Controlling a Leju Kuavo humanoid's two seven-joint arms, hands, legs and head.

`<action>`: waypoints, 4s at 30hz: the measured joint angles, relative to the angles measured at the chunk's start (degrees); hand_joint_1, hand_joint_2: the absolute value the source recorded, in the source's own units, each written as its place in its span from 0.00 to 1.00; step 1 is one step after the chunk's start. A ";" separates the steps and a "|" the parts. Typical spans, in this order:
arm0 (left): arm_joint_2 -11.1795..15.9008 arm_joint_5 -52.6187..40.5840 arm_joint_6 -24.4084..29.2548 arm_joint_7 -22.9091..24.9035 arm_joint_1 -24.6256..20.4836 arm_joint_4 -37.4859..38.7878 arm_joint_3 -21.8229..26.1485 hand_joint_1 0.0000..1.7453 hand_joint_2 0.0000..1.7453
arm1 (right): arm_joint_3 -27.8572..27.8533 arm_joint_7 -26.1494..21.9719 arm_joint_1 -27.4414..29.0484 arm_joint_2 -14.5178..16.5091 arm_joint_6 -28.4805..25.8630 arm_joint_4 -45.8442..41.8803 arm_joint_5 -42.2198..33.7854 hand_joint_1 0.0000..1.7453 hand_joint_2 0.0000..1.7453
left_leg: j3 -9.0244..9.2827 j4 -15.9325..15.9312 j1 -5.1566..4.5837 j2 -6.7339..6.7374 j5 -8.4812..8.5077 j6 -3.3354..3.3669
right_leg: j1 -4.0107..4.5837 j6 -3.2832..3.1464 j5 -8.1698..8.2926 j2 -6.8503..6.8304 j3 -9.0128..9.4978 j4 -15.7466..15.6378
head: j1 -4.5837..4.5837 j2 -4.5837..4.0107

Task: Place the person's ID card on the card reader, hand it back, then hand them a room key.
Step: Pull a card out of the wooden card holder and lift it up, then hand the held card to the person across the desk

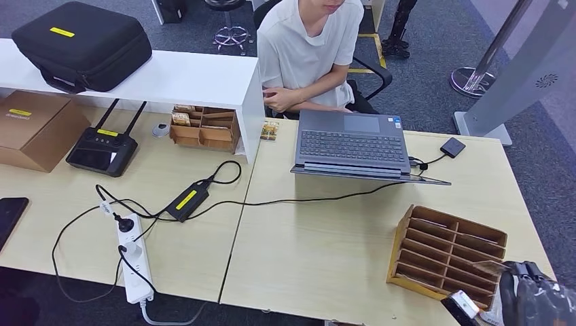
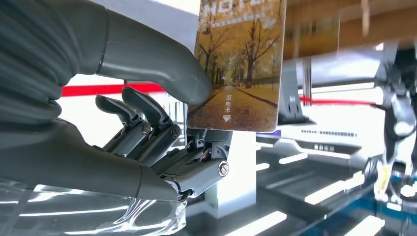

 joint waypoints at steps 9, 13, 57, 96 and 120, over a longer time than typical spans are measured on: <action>0.15 -0.45 -0.39 0.00 0.00 0.00 -0.93 0.00 1.00 | -0.43 -0.14 -6.57 -5.57 1.21 -0.18 -2.70 1.00 1.00 | 0.05 0.03 -0.03 0.00 0.03 0.01 | 0.00 0.03 0.05 0.01 0.02 0.00 | 0.00 0.00; 0.18 -0.48 -0.40 -0.01 0.00 0.00 -1.03 0.00 1.00 | -0.43 -0.14 -7.20 -6.25 1.19 -0.17 -2.69 1.00 1.00 | 0.04 0.02 -0.04 0.00 0.03 0.01 | 0.01 0.02 0.04 0.01 0.01 0.01 | -0.01 0.00; 0.64 -3.61 -2.37 -0.70 -0.23 0.00 -4.57 0.00 1.00 | 20.10 5.69 -45.48 -12.12 4.80 27.04 1.70 1.00 1.00 | -0.14 0.03 -0.06 -0.25 0.29 0.06 | 0.00 0.01 0.24 -0.27 -0.02 0.03 | -0.01 0.00; 0.85 -1.66 -2.64 -0.76 0.02 0.00 -4.56 0.00 1.00 | 23.67 9.65 -45.34 -16.42 6.75 29.07 6.53 0.00 1.00 | -0.23 0.08 -0.07 -0.43 0.36 0.13 | -0.02 0.03 0.26 -0.43 -0.08 -0.01 | 0.00 0.00; 0.79 -1.79 -1.32 1.40 -0.13 0.00 -4.56 0.00 1.00 | 16.85 15.77 -38.68 -31.96 14.22 32.87 13.21 0.00 1.00 | -0.25 0.09 -0.22 -0.34 0.34 0.16 | -0.05 0.06 0.28 -0.36 -0.17 -0.03 | -0.02 0.00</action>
